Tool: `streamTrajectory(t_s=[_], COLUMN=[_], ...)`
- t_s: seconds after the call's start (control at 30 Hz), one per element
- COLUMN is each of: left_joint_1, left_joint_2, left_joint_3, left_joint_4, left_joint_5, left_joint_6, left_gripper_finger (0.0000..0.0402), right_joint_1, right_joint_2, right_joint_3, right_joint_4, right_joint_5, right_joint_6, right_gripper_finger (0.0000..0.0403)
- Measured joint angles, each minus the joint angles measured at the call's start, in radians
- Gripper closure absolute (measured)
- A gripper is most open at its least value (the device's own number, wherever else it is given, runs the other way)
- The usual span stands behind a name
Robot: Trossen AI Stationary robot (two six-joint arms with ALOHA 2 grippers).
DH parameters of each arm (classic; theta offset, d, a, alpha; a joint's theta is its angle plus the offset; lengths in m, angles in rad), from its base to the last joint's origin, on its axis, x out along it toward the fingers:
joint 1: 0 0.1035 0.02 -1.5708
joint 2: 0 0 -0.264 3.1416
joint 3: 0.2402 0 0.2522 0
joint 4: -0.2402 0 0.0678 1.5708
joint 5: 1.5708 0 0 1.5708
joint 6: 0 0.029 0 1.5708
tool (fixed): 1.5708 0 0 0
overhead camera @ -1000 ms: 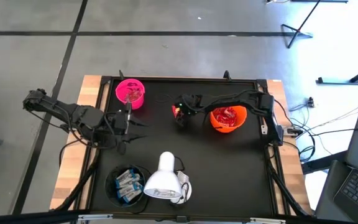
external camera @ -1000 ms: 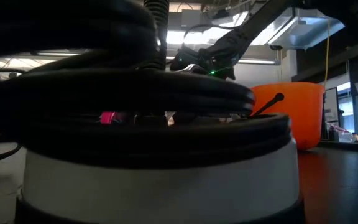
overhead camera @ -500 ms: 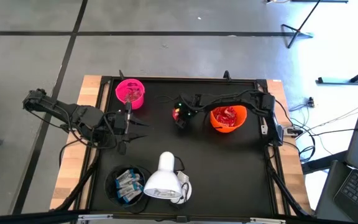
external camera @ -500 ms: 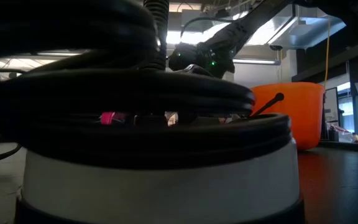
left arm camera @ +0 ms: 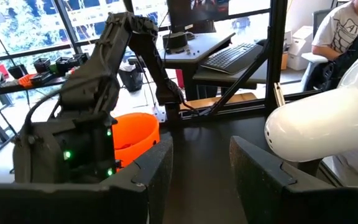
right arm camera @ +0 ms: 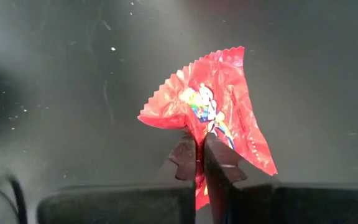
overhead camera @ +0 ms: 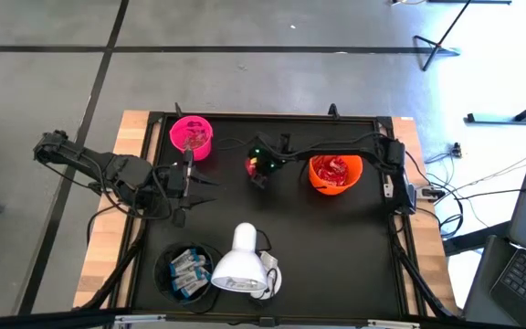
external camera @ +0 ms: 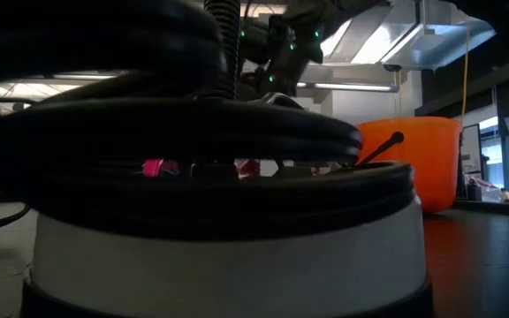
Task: Sort candy
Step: Put the red candy into the orange bucket
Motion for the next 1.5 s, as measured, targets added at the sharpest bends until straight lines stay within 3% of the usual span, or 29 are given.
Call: streamTrajectory(t_s=[0.37,0.77,0.93,1.2,1.5], left_joint_1=[0.000,-0.012,-0.012,-0.012,-0.011], left_joint_2=[0.000,0.000,0.000,0.000,0.000], left_joint_3=[0.000,0.000,0.000,0.000,0.000], left_joint_4=[-0.005,-0.040,-0.044,-0.049,-0.033], left_joint_5=[0.001,0.002,0.001,-0.002,-0.004], left_joint_6=[0.006,-0.012,-0.028,-0.047,-0.048], left_gripper_finger=[0.0250,0.0250,0.0250,0.0250,0.0250], right_joint_1=[0.033,0.056,0.101,0.193,0.274], right_joint_2=[-0.001,-0.123,-0.209,-0.386,-0.663], right_joint_3=[0.235,0.246,0.237,0.121,-0.193], right_joint_4=[-0.283,-0.331,-0.377,-0.384,-0.271], right_joint_5=[0.066,0.050,0.110,0.158,0.259], right_joint_6=[-0.043,-0.044,-0.043,-0.014,0.133], right_gripper_finger=[0.0396,0.0400,0.0401,0.0400,0.0399])
